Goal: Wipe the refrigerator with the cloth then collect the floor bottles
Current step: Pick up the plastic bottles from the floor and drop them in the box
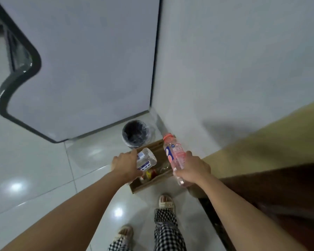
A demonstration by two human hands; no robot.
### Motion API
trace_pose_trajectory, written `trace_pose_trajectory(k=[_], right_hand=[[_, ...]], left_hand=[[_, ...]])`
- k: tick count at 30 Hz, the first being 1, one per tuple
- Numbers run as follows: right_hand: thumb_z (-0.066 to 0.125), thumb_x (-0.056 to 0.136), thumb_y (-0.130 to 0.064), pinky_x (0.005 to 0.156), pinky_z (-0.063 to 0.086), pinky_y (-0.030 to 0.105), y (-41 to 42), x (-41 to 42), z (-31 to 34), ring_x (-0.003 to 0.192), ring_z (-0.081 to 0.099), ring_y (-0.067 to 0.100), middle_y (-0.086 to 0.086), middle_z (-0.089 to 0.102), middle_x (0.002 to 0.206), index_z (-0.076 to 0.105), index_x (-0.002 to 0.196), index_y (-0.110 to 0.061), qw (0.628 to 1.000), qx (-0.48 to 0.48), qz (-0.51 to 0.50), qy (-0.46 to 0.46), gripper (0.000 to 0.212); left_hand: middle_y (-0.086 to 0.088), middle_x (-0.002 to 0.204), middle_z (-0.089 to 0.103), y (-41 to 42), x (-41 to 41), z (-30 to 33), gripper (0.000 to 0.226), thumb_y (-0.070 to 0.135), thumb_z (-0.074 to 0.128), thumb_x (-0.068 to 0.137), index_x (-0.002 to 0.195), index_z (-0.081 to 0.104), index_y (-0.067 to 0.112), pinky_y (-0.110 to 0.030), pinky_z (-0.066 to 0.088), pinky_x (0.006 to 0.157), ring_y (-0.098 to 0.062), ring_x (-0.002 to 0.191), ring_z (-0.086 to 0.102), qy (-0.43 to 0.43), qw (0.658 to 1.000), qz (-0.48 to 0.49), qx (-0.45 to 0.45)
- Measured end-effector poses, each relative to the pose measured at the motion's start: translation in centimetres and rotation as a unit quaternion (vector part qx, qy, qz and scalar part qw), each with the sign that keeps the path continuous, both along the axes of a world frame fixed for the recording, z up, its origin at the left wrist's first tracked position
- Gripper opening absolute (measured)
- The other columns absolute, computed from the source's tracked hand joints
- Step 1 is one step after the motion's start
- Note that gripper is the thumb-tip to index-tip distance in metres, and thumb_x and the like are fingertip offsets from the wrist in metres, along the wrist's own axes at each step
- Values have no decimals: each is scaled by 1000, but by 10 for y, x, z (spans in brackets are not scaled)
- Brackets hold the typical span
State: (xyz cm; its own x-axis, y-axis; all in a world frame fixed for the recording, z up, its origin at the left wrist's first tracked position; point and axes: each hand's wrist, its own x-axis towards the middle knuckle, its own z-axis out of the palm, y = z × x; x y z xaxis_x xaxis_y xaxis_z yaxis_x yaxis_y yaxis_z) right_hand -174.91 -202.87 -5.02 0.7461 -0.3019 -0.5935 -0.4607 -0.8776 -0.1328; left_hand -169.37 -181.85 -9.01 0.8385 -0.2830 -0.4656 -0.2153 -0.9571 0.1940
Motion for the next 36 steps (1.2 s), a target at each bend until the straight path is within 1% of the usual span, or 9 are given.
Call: trace_pose_trajectory(k=[4, 8, 13, 17, 21, 24, 28, 32, 36], right_hand=[[67, 76, -51, 77, 49, 31, -26, 43, -49, 95, 61, 22, 1, 61, 109, 41, 123, -17, 998, 32, 44, 33, 63], [67, 76, -51, 68, 49, 28, -45, 68, -126, 85, 62, 19, 0, 63, 104, 42, 120, -17, 994, 49, 60, 76, 61], [69, 75, -49, 76, 55, 35, -56, 86, -246, 83, 64, 16, -2, 65, 97, 48, 117, -17, 985, 111, 48, 125, 57], [70, 78, -43, 70, 57, 32, -69, 103, -350, 71, 65, 12, -4, 65, 87, 51, 115, -20, 979, 139, -1, 147, 48], [71, 78, -43, 55, 43, 23, -82, 116, -438, 66, 57, 6, -9, 55, 79, 43, 99, -26, 981, 136, -1, 139, 39], [71, 79, -44, 50, 33, 22, -85, 125, -495, 63, 51, 4, -9, 51, 78, 44, 103, -28, 981, 133, -33, 138, 40], [73, 77, -41, 62, 39, 27, -80, 139, -554, 77, 54, 14, 0, 56, 99, 43, 128, -19, 982, 130, -51, 126, 64], [74, 76, -41, 74, 40, 32, -76, 143, -591, 101, 56, 25, 7, 54, 119, 39, 134, -19, 986, 95, -64, 121, 71], [72, 78, -43, 79, 41, 34, -74, 139, -606, 111, 54, 28, 9, 51, 125, 34, 137, -18, 988, 86, -75, 106, 75]], left_hand=[[-2, 113, 62, -27, 20, -39, 61, 48, 70, 73, 122, 45, 21, -36, 41, 87, -22, 102, 57, 28, 998, 58, 17], [-2, 109, 63, -53, 37, -102, 57, 46, 72, 72, 117, 45, 23, -37, 39, 86, -23, 100, 56, 45, 995, 88, 18], [-1, 106, 62, -74, 52, -213, 57, 48, 73, 68, 113, 45, 26, -39, 40, 86, -22, 99, 55, 81, 990, 111, 24], [-2, 110, 60, -82, 64, -319, 58, 47, 72, 70, 116, 45, 26, -42, 38, 93, -23, 104, 53, 112, 985, 133, 15], [-4, 115, 59, -87, 81, -412, 57, 44, 72, 73, 120, 47, 25, -41, 37, 95, -25, 110, 52, 123, 984, 122, 44], [-5, 116, 60, -93, 94, -471, 56, 42, 72, 74, 120, 47, 24, -39, 36, 92, -26, 111, 52, 116, 987, 96, 56], [-5, 116, 61, -101, 104, -533, 57, 43, 70, 75, 123, 48, 22, -38, 35, 92, -26, 111, 53, 109, 989, 65, 71], [-8, 117, 59, -111, 106, -572, 65, 43, 70, 76, 130, 41, 20, -40, 35, 95, -28, 112, 52, 107, 991, 42, 64], [-11, 123, 56, -120, 106, -590, 67, 40, 68, 79, 134, 38, 16, -43, 33, 100, -30, 117, 48, 109, 991, 35, 74]])
